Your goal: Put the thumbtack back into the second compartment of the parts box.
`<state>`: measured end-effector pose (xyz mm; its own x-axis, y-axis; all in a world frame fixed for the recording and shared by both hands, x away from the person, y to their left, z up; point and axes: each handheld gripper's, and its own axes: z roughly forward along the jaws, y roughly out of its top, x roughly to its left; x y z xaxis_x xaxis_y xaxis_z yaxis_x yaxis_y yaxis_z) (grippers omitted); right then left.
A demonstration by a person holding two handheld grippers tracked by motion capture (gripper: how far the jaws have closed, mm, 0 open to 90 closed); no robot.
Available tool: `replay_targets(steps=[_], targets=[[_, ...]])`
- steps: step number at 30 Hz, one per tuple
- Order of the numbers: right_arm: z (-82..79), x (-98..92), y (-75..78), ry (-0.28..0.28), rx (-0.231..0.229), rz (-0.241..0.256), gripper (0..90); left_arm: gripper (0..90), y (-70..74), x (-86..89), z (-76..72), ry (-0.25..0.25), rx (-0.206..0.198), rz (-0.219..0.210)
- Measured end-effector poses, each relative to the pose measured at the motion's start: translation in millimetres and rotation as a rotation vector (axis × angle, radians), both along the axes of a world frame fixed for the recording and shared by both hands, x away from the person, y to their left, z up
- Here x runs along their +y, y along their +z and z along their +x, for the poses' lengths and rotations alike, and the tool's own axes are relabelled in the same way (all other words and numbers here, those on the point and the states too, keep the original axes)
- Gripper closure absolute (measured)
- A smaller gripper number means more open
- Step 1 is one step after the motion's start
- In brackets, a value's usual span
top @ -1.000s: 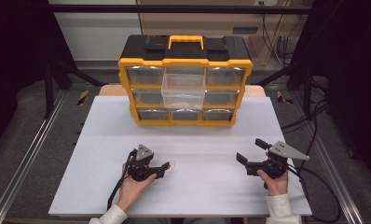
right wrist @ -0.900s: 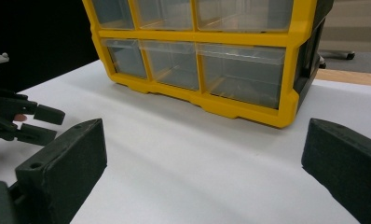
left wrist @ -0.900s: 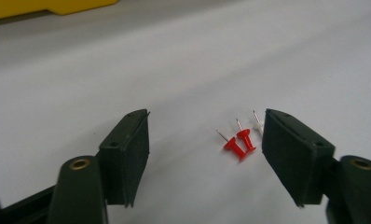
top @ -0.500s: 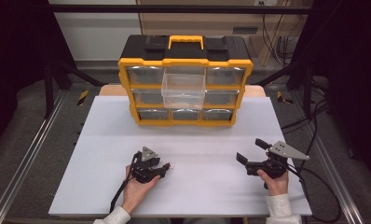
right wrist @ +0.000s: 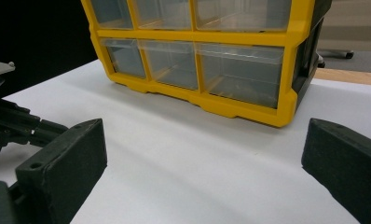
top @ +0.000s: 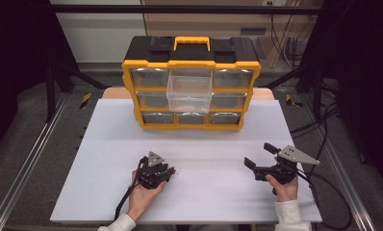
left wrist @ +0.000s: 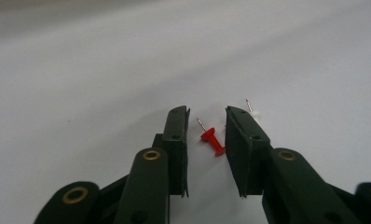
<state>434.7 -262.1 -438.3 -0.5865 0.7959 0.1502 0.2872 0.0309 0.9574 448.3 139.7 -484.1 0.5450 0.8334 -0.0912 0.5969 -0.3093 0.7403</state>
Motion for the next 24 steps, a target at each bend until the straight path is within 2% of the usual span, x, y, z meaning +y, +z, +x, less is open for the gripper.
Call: replay_targets(steps=[7,9,24], targets=[[0.3,0.0,-0.2,0.000,-0.001,-0.002,0.7,75.9,-0.1,-1.4,0.2,0.000,-0.010,0.026],[0.4,0.0,-0.2,0.001,0.000,-0.001,0.7,80.9,-0.2,-1.1,1.2,-0.003,-0.014,0.035],[-0.1,-0.3,0.2,0.001,0.002,0.000,0.7,80.5,-0.3,2.1,3.3,-0.035,-0.006,0.020]])
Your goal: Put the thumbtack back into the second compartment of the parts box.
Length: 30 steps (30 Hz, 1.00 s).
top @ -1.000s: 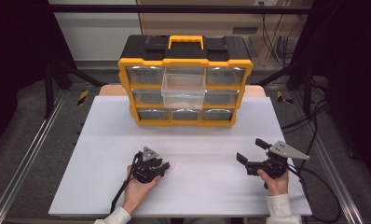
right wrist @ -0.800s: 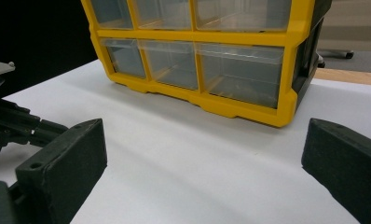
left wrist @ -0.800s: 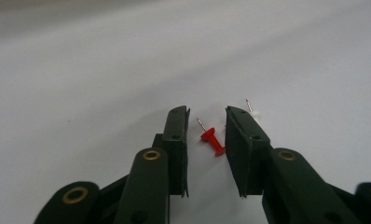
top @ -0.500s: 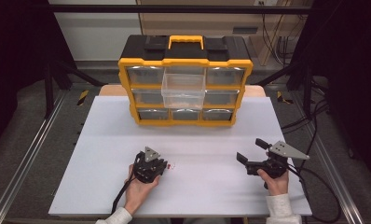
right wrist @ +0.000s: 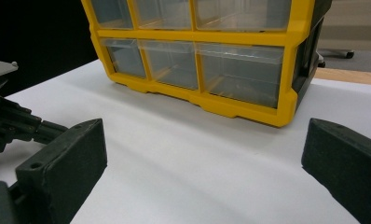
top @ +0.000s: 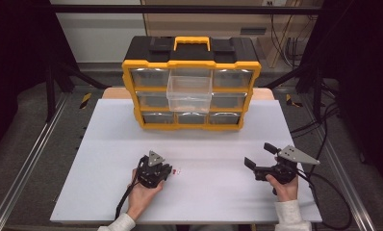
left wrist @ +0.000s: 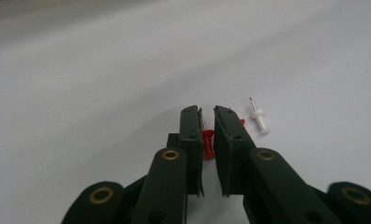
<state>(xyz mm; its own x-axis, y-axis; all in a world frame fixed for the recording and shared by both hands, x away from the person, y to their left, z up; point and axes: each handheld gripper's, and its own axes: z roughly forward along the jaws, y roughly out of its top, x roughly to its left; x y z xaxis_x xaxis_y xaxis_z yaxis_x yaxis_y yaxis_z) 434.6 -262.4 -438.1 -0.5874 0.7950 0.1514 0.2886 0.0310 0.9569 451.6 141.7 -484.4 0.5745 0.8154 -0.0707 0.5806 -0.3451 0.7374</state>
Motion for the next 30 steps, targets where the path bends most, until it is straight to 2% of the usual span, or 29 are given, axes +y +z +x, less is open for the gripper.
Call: replay_targets(steps=[5,9,11,18,20,27,30], targets=[[0.0,0.0,0.0,0.000,0.001,-0.001,0.7,78.9,0.1,-0.3,-0.7,-0.005,-0.004,0.008],[-0.2,0.0,0.1,-0.001,0.000,0.000,0.7,80.1,0.6,-0.5,-1.5,-0.005,-0.007,0.018],[-0.2,0.1,0.0,0.000,0.000,0.000,0.7,83.4,1.0,0.2,-1.7,-0.009,-0.005,0.023],[-0.2,0.0,0.1,-0.001,0.000,0.001,0.7,84.6,1.5,1.1,-1.4,-0.018,0.003,0.018],[-0.1,0.1,0.0,0.002,0.001,0.002,0.7,84.7,1.8,2.2,-0.8,-0.025,0.013,0.001],[-0.4,0.2,0.1,0.004,0.001,0.003,0.7,84.8,6.4,4.2,-2.2,-0.032,-0.008,-0.004],[-0.4,0.1,0.1,0.005,-0.001,0.003,0.7,84.8,12.6,7.5,-3.2,-0.035,-0.018,-0.017]])
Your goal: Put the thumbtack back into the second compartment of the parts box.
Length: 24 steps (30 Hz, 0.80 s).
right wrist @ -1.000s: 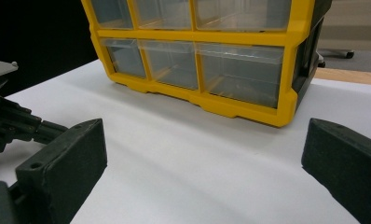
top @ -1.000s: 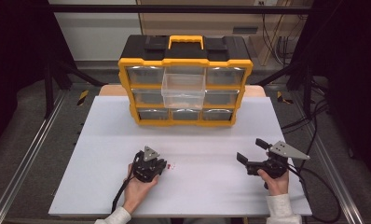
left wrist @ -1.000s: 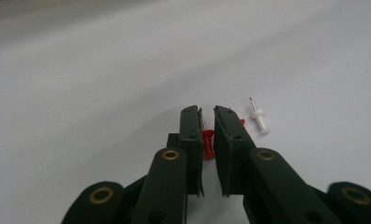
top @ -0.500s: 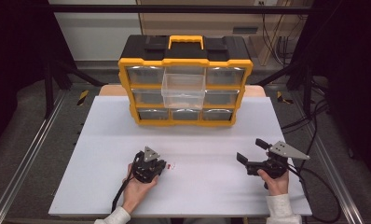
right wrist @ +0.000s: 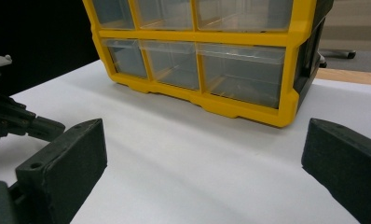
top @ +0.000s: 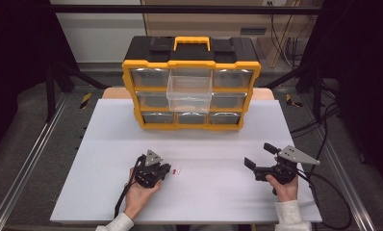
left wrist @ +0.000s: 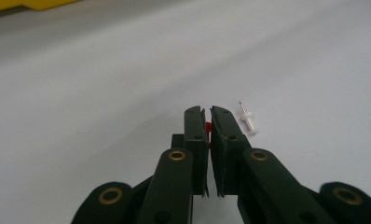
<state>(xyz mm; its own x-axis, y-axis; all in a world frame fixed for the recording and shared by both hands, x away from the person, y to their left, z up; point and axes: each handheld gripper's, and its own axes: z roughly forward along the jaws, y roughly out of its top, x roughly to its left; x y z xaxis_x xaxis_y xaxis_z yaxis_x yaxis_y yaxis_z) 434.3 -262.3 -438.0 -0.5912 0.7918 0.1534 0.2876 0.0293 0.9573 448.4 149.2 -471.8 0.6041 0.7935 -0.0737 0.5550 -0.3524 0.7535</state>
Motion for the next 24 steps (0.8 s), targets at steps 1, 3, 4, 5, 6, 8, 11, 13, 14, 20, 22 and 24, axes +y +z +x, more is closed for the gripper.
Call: replay_targets(steps=[1,3,4,5,6,8,11,13,14,20,22,24], targets=[[0.0,0.0,0.0,0.000,0.001,0.000,0.7,84.7,1.6,1.0,-0.2,0.000,-0.002,-0.007],[-0.1,0.1,0.0,0.001,0.001,0.000,0.7,84.7,9.1,6.0,-1.0,-0.002,-0.012,-0.027],[0.0,0.1,0.0,0.001,0.000,-0.001,0.6,84.8,11.8,7.9,-1.1,-0.002,-0.015,-0.033],[0.0,0.1,-0.1,0.000,0.000,-0.002,0.7,84.7,14.6,9.8,-1.3,0.000,-0.020,-0.039],[0.0,0.1,-0.1,0.000,0.000,-0.002,0.7,84.7,14.6,9.8,-1.3,0.000,-0.020,-0.039],[0.0,0.2,-0.1,0.001,-0.001,-0.003,0.6,84.7,23.2,15.7,-2.1,0.000,-0.031,-0.061],[0.2,0.2,-0.3,0.000,-0.001,-0.006,0.6,84.7,28.8,19.5,-2.5,-0.001,-0.039,-0.075],[0.4,0.4,-0.5,0.000,-0.003,-0.008,0.6,84.7,38.3,24.8,-2.6,0.001,-0.052,-0.093],[0.4,0.4,-0.6,-0.001,-0.002,-0.009,0.6,84.7,41.4,26.4,-2.8,0.001,-0.056,-0.096],[0.6,0.2,-0.6,-0.002,-0.002,-0.011,0.6,84.7,59.8,32.4,-4.2,-0.005,-0.088,-0.121],[0.3,0.1,-0.4,-0.002,-0.002,-0.009,0.6,84.7,66.6,34.0,-4.4,-0.010,-0.098,-0.128],[0.3,-0.1,-0.3,-0.002,-0.002,-0.009,0.6,84.7,70.1,34.9,-4.5,-0.012,-0.103,-0.133]])
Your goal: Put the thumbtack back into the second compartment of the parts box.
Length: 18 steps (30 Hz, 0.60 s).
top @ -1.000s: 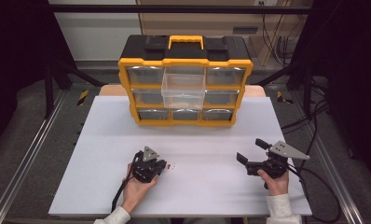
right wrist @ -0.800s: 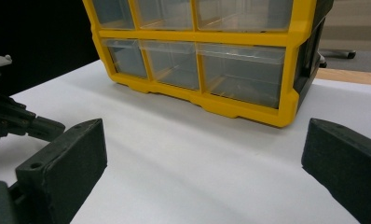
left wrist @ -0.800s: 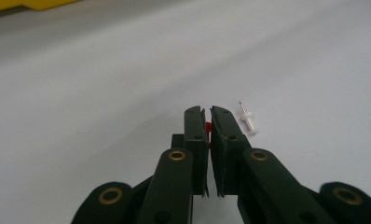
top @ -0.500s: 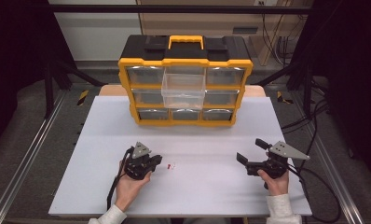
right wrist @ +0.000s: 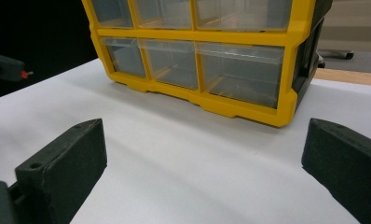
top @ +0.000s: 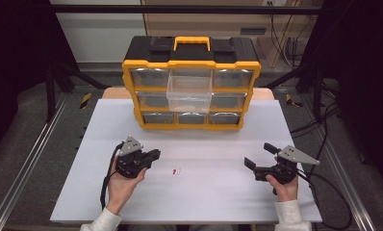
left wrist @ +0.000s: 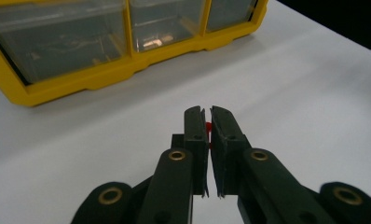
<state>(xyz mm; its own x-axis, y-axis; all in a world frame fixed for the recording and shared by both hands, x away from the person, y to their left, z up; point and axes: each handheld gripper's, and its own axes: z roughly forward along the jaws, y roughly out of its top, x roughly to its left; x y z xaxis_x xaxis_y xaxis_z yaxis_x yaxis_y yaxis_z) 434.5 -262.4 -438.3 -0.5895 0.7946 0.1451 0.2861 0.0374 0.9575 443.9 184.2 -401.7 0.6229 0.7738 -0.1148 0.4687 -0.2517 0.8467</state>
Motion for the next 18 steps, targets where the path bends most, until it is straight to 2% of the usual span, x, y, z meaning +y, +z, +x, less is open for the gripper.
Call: replay_targets(steps=[4,8,18], targets=[[0.1,0.4,-0.4,0.002,0.000,-0.003,0.6,84.7,17.6,4.1,2.2,-0.019,-0.015,-0.009],[0.0,0.5,-0.5,0.000,0.001,-0.003,0.6,84.7,27.8,5.4,4.6,-0.030,-0.026,-0.016],[0.1,0.8,-0.7,0.001,0.005,-0.007,0.6,84.6,71.9,3.0,11.5,-0.056,-0.088,-0.015]])
